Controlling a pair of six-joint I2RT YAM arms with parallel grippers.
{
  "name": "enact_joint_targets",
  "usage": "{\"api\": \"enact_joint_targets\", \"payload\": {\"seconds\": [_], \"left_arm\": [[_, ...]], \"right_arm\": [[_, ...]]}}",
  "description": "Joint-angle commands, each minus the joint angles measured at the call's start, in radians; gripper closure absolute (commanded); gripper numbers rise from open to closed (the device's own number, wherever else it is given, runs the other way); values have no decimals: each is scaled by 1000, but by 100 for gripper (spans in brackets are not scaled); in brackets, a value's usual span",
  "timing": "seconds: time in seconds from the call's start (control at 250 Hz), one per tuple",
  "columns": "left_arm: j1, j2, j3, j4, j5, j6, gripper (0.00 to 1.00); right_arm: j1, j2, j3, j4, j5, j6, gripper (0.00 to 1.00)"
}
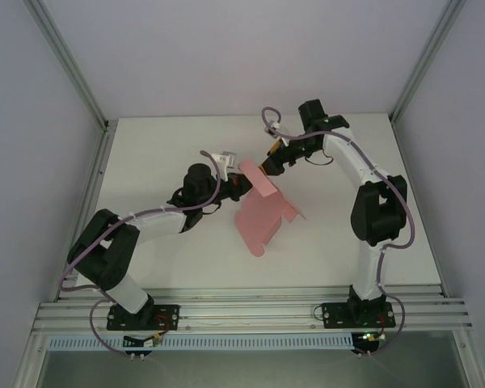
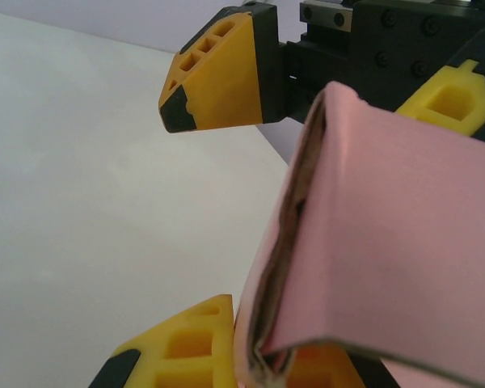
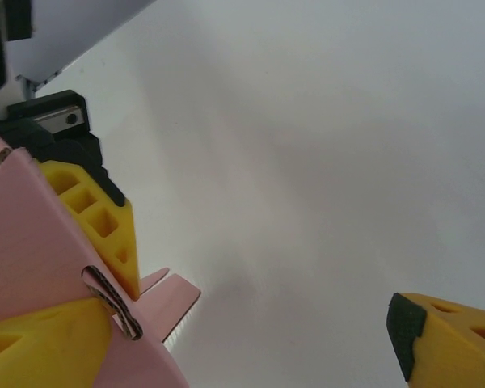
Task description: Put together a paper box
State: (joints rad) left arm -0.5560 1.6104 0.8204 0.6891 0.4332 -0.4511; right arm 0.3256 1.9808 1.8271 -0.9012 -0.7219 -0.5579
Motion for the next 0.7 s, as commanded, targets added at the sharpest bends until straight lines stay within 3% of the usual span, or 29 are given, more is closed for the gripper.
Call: {"api": "enact_joint_targets", "payload": {"seconds": [0.0,0.064,0.152,0.24,0.292,0.479,0.611,0.695], "left_arm": [[17,-41,20,69,-154,4,100],[15,-95,-23,17,-201,39,100],[17,-164,-81,-58,-276,108,100],[17,-213,-126,-118,-367,150,100],[16,-236,-148,-138,-396,179,100],[17,-275,-148,-226,-375,283,100],[17,-272,-135,-263,-304,306,100],[18,-268,-132,-268,-294,310,100]], "right_arm": [[121,-60,-38,-66,39,168,1],[92,-106,-65,29,258,264,0],[16,-193,-112,156,455,381,0],[-71,-293,-151,262,531,466,0],[-80,-356,-174,290,544,384,0],[-71,-507,-183,236,343,56,0],[-64,-525,-123,-46,10,-282,0],[-37,-543,-131,-157,-64,-438,0]]}}
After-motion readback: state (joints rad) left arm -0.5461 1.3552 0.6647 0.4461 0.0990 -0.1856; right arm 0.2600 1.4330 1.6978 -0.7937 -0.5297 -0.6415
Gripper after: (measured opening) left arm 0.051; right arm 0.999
